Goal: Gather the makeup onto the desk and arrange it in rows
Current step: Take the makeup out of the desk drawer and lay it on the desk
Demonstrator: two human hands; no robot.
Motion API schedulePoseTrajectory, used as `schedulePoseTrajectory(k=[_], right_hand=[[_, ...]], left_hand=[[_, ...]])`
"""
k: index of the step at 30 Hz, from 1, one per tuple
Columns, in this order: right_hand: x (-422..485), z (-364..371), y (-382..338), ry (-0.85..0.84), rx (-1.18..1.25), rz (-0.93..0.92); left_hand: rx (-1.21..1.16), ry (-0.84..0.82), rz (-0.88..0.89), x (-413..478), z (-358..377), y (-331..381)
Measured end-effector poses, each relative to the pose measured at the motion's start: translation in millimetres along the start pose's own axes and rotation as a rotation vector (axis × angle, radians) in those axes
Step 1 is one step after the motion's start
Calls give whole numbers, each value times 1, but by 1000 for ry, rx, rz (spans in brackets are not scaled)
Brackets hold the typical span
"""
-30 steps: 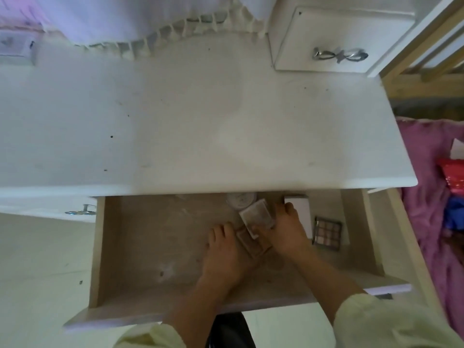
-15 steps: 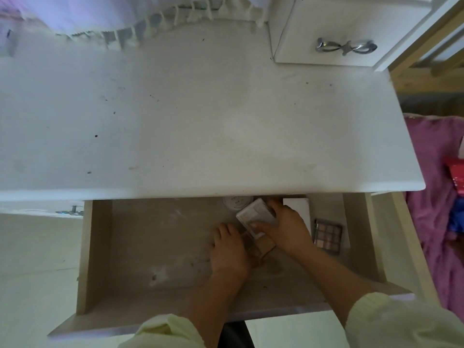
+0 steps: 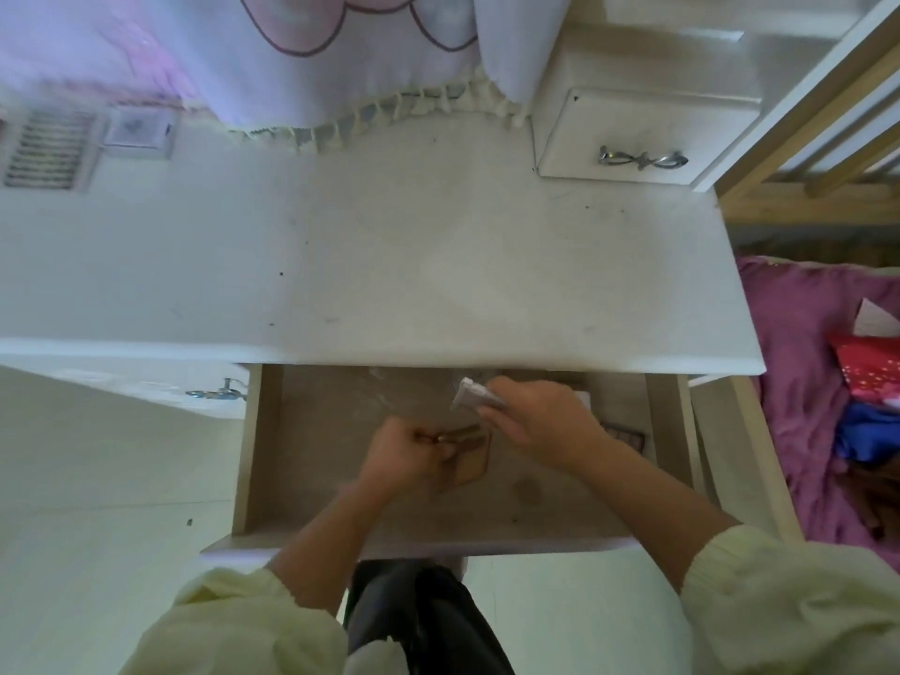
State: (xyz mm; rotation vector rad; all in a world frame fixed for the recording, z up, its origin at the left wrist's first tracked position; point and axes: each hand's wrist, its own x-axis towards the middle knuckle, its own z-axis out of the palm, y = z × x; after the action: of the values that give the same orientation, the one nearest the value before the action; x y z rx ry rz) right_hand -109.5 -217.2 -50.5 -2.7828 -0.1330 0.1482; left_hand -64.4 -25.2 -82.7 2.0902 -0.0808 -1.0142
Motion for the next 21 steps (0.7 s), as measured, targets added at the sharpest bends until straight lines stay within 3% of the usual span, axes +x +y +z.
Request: schedulePoseTrajectory(k=[3, 7, 10, 18, 21], right_hand=[[19, -26, -20, 155, 104, 27], [59, -52, -35, 251, 545, 314], [94, -59, -43, 292, 745, 490], [198, -55, -66, 246, 851, 550], [233, -52, -69, 256, 817, 541]], left_hand=[[-66, -86, 52, -20, -46, 8], [-279, -62, 89, -28, -108, 24], [-322, 10, 109, -21, -149, 37], [-825, 186, 8, 51, -247, 61], [-901, 299, -11, 81, -275, 65]])
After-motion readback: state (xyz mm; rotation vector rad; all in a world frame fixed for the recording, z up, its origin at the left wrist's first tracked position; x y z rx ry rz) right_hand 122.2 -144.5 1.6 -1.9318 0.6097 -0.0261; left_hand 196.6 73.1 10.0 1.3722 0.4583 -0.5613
